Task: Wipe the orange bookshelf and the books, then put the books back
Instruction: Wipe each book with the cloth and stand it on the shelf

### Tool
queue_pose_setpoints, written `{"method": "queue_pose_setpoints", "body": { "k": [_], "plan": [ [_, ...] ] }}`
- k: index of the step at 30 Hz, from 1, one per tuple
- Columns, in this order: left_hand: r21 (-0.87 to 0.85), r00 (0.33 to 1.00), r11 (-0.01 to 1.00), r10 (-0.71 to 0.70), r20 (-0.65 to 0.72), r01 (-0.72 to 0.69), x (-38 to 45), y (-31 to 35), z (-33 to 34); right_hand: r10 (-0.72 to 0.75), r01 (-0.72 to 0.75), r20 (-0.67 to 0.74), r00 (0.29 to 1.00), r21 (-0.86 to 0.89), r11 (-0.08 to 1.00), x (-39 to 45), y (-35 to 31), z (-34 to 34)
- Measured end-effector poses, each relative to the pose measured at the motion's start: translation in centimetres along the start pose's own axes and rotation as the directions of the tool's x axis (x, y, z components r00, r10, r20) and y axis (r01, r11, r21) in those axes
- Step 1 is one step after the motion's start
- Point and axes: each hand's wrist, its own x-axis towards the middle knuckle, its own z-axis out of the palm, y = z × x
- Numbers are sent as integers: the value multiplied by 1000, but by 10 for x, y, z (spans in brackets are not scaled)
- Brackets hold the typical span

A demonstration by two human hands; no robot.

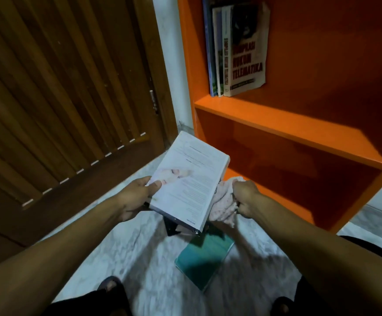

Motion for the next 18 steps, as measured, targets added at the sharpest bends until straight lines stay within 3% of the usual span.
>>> {"method": "queue_pose_setpoints", "body": {
  "k": [2, 5, 10, 14, 18],
  "plan": [
    [-57, 1000, 998, 15, 20, -14, -15, 11, 2, 34, -27, -33, 999, 203, 979, 17, 7, 9],
    [-109, 999, 993, 40, 31, -37, -32, 26, 10, 73, -32, -102, 992, 354, 935, -1, 0, 9],
    [-49, 992, 992, 119, 35, -117, -41, 34, 28, 45, -37, -4, 999, 505, 862, -41, -14, 7],
    [77, 982, 979, 187, 34, -189, -43, 32, 35, -122, -37, 224, 967, 595, 803, -60, -25, 7],
    [335, 956, 904, 292, -30, -266, -43, 34, 37, -321, 111, 262, 910, 592, 798, -68, -34, 3]
  ]
}}
